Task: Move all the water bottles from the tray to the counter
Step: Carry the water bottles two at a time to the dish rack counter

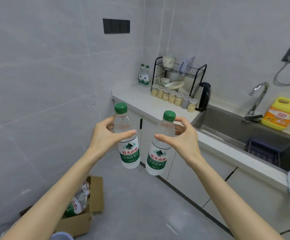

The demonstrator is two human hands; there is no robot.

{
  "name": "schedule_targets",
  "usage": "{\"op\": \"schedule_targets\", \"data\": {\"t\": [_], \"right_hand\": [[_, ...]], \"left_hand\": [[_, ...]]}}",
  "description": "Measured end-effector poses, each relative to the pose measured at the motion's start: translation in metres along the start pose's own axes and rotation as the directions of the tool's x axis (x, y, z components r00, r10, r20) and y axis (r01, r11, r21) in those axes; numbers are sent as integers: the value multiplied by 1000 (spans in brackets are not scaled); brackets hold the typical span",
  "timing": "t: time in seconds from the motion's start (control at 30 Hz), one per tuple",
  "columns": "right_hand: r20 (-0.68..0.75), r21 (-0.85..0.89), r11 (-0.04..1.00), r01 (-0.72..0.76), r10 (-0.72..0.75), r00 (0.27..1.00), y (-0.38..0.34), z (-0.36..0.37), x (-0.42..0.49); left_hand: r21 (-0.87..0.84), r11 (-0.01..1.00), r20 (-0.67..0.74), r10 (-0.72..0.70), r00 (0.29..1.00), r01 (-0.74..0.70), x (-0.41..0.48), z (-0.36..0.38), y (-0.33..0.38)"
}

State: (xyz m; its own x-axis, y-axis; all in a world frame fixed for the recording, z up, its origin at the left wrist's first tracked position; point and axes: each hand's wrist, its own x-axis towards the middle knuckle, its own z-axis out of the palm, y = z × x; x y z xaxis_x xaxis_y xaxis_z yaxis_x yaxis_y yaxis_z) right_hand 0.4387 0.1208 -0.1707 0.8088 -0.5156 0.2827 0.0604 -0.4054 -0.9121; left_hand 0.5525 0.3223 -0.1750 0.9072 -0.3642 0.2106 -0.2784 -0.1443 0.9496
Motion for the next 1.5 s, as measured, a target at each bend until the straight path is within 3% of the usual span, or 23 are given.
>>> {"op": "schedule_targets", "data": {"t": [0.37,0.73,1.17,1.5], "right_hand": [[15,-15,999,32,-31,999,51,94,196],[-120,69,998,6,2,993,89,188,404],[-53,33,999,-15,16,998,170,241,601],[-35,-21,991,-130,129,991,244,265,760]], "left_hand": [[54,996,-69,-64,996,68,201,-14,-85],[-28,999,-27,-38,999,37,427,-23,-134],[-43,994,-17,-102,995,101,631,10,-208],[8,988,33,-155,987,155,801,63,-261]]}}
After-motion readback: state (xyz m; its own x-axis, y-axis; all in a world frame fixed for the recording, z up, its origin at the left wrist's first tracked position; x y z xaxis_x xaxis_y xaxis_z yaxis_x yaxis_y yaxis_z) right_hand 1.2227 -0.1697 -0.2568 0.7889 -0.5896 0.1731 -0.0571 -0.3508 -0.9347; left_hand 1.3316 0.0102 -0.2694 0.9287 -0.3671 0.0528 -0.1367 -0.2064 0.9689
